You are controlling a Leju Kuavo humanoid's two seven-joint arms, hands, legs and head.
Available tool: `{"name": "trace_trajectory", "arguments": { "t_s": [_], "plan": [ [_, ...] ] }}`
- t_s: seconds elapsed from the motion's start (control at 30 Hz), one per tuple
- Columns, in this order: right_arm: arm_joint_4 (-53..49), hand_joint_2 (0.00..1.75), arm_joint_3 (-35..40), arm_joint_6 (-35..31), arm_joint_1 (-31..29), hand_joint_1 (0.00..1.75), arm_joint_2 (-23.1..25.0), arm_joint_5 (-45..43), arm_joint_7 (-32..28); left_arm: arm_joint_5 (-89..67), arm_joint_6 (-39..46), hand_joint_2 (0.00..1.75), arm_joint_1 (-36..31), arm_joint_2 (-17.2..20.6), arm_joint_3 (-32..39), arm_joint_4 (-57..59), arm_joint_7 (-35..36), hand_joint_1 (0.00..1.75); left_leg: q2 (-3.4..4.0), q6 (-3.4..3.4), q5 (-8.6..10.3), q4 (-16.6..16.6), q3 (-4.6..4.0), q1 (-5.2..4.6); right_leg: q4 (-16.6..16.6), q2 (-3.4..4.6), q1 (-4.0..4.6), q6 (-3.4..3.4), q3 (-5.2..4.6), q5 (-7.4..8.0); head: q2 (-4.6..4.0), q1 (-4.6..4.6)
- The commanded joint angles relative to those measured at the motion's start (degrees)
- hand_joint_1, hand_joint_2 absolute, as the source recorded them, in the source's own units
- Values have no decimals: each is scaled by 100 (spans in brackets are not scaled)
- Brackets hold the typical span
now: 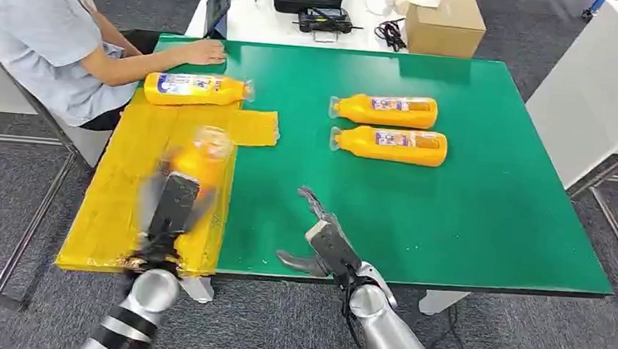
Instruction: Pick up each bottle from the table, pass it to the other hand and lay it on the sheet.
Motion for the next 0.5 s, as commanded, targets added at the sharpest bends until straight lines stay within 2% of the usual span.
{"name": "trace_trajectory", "arguments": {
  "t_s": [0.03, 0.07, 0.2, 0.23, 0.33, 0.5],
  "plan": [
    [-58, 175, -388, 38, 39, 0, 21, 55, 17, -309, -216, 175, -451, 185, 367, 639, -168, 175, -34, -12, 6, -2, 6, 10, -5, -35, 10, -16, 22, -6, 0, 9],
    [-54, 175, -390, 38, 38, 0, 19, 57, 17, -312, -221, 175, -447, 181, 362, 627, -165, 175, -49, -15, 6, -4, 12, 12, -10, -48, 12, -20, 37, -7, 0, 7],
    [-57, 175, -426, 49, 45, 0, 28, 81, 6, -287, -306, 175, -414, 146, 325, 582, -148, 175, -2, -8, 6, -2, -5, 4, -6, -13, 3, -7, 13, 2, 0, 7],
    [-52, 175, -418, 71, 48, 0, 45, 113, -4, -236, -358, 175, -410, 141, 321, 575, -148, 175, 3, -19, 5, -2, 7, 15, -10, -9, 15, -23, 25, 4, 0, 9],
    [-37, 175, -420, 79, 43, 0, 64, 133, -8, -74, -435, 175, -410, 124, 331, 585, -206, 175, -29, -9, 9, 1, -5, 6, -9, -29, 7, -14, 18, 1, 0, 9],
    [-61, 175, -430, 89, 24, 0, 50, 152, -11, -17, -688, 175, -513, 177, 256, 806, -227, 175, -22, -11, 10, -1, -3, 6, -9, -26, 7, -16, 19, 2, 0, 9]
  ]
}}
